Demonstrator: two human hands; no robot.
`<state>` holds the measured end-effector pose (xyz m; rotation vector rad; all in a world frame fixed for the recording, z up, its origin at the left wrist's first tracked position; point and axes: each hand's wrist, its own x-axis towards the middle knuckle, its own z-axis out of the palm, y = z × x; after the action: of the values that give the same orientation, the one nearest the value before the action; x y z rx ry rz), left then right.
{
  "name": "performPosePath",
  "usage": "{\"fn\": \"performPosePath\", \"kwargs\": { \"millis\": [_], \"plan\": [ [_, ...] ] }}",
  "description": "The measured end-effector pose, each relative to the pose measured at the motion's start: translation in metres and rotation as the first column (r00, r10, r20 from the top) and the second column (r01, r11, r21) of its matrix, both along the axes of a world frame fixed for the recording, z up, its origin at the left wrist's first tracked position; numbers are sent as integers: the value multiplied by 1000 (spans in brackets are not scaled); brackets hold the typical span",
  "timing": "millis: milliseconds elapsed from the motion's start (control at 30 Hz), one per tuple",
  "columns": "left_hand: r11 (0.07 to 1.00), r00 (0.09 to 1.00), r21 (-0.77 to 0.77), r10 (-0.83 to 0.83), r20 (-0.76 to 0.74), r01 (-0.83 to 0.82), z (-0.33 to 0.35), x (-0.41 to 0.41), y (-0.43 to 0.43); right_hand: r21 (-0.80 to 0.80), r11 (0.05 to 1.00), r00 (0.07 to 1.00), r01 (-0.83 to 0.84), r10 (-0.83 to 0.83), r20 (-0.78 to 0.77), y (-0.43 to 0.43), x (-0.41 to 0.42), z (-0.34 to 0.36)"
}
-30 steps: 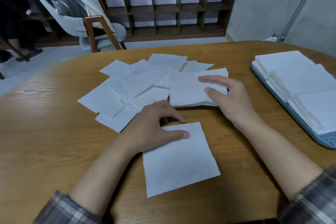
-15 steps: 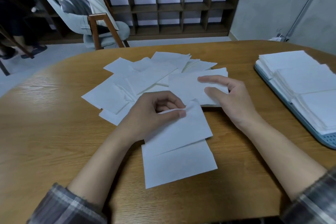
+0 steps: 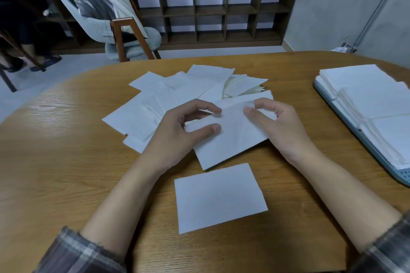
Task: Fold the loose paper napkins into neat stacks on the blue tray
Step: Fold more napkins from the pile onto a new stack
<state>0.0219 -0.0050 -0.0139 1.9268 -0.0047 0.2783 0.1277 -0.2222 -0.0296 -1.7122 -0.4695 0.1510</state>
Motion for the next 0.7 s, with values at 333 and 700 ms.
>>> {"fn": "performPosePath", "kwargs": {
  "millis": [333,700],
  "plan": [
    [996,995,-11,92,29,-92,-6,4,-2,-6,977,977,-212,212,10,7,-14,6],
    [965,976,156,195,98,-209,-14,5,-4,-139,975,972,-171,190,136,8,-18,9]
  ]
}}
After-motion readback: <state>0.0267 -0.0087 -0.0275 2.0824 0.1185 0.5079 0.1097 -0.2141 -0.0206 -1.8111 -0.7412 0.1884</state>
